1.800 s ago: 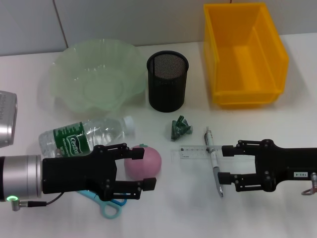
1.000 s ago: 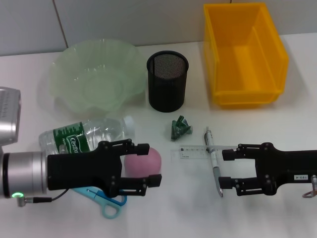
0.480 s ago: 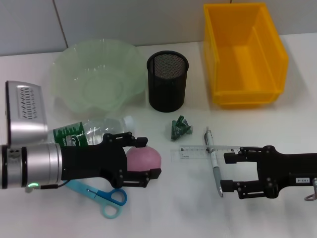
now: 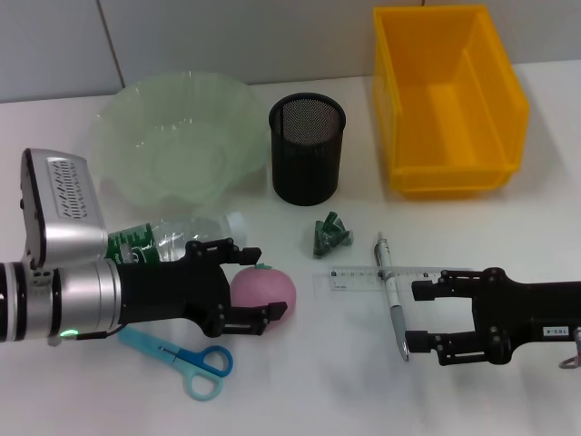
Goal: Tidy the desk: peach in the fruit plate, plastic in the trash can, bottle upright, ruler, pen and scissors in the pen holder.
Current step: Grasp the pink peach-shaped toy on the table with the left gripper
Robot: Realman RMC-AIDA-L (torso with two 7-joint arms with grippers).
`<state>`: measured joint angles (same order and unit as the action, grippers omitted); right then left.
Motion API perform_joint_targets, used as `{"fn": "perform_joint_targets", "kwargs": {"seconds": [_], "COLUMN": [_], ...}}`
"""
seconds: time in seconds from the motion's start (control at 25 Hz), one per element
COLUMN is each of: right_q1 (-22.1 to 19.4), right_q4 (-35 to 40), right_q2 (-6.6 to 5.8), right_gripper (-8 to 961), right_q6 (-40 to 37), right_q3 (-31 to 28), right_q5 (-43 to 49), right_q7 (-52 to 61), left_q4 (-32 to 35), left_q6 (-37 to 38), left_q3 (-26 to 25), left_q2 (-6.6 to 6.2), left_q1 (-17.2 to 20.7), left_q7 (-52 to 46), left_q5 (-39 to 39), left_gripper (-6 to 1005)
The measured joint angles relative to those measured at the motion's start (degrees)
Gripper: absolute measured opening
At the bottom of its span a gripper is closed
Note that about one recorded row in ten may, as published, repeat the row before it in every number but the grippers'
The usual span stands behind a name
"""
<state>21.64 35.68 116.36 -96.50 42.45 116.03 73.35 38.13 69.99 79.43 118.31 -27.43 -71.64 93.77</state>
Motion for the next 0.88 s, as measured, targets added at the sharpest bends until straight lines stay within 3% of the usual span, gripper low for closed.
{"fn": "perform_joint_targets", "kwargs": {"seconds": [0.84, 0.88], "right_q1": [0.6, 0.6], "right_q4": [0.0, 0.0], "right_q2": [-0.19, -0.19], "right_gripper": [768, 768], "right_q6": [0.2, 0.2], "right_q3": [-0.1, -0.1], "right_q5": [0.0, 0.0], "right_q7": [-0.2, -0.2], "left_q4": [0.5, 0.5], "left_q6": [-5.1, -5.1], "left_q3": [1.7, 1.7], "left_q2": [0.22, 0.22], "left_q1": [0.3, 0.3], "left_q7": [-1.6, -1.6], "left_q5": [2.0, 2.0], "left_gripper": [694, 647]}}
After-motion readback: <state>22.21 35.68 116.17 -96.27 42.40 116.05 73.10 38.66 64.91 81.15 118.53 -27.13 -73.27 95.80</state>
